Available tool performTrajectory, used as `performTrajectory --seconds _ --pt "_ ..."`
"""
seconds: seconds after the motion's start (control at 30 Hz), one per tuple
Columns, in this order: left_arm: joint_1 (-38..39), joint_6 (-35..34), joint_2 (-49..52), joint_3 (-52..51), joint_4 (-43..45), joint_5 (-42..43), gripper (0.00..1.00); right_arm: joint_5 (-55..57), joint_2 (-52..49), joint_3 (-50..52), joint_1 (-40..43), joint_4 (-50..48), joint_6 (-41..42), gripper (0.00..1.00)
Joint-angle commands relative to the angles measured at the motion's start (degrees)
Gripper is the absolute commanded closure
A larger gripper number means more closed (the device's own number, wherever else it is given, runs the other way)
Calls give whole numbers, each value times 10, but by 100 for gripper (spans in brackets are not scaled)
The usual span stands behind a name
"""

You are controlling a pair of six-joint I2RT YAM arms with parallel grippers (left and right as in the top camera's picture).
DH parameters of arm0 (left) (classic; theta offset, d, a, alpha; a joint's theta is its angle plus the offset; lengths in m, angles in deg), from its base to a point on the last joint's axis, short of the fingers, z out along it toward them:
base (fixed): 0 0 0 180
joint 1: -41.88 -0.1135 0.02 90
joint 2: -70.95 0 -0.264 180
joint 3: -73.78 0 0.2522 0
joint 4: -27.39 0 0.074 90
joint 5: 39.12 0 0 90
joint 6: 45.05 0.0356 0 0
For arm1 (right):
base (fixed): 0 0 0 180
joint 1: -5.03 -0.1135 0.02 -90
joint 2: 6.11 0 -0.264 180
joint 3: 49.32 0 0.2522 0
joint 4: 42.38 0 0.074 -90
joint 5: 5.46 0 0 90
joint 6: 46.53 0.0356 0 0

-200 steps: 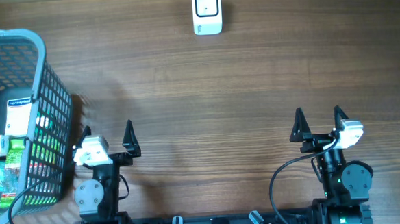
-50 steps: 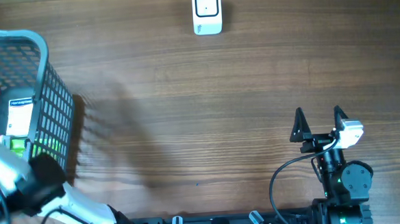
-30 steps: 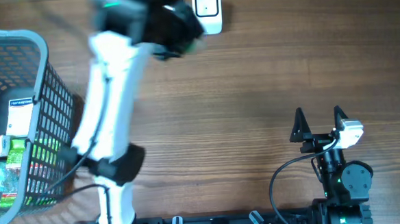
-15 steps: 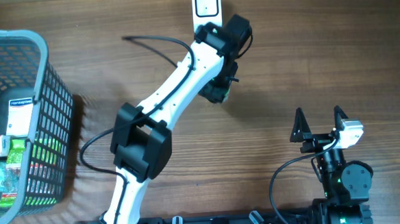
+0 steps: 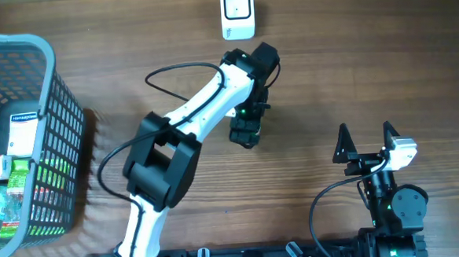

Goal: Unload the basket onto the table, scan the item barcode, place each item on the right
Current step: 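Lift the jar out with the left gripper and place it mid-table, then reach the left gripper into the basket and grasp the green snack bag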

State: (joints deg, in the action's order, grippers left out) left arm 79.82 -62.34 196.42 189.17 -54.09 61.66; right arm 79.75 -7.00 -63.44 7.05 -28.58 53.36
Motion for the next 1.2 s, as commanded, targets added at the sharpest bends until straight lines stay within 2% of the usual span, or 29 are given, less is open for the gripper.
performTrajectory --seconds 0.0,0.1,0.2,0.33,0.37,0.5,0.57,0.6,0.7,0.83,1.0,1.17 --pt "-42 74 -120 73 -72 -54 0 8 3 1 -3 -1 7 0" --pt "-92 167 -200 152 -145 -111 0 8 3 1 -3 -1 7 0" --pt "-155 242 -274 214 -218 -206 0 8 3 1 -3 -1 7 0" --pt "-300 349 -382 229 -233 -305 0 8 3 1 -3 -1 7 0" --pt "-375 391 -411 229 -235 -337 0 8 3 1 -3 -1 7 0" --pt "-497 509 -422 229 -250 -361 0 8 3 1 -3 -1 7 0" --pt "-550 516 -413 221 -288 -370 0 8 3 1 -3 -1 7 0" --pt "-574 539 -412 208 -288 -355 0 8 3 1 -3 -1 7 0" --pt "-662 539 -412 136 -287 -306 0 8 3 1 -3 -1 7 0" --pt "-730 558 -411 16 -250 -282 0 8 3 1 -3 -1 7 0" --pt "-768 630 -411 -189 -111 -229 0 8 3 1 -3 -1 7 0" --pt "-768 666 -411 -348 24 -228 0 8 3 1 -3 -1 7 0"
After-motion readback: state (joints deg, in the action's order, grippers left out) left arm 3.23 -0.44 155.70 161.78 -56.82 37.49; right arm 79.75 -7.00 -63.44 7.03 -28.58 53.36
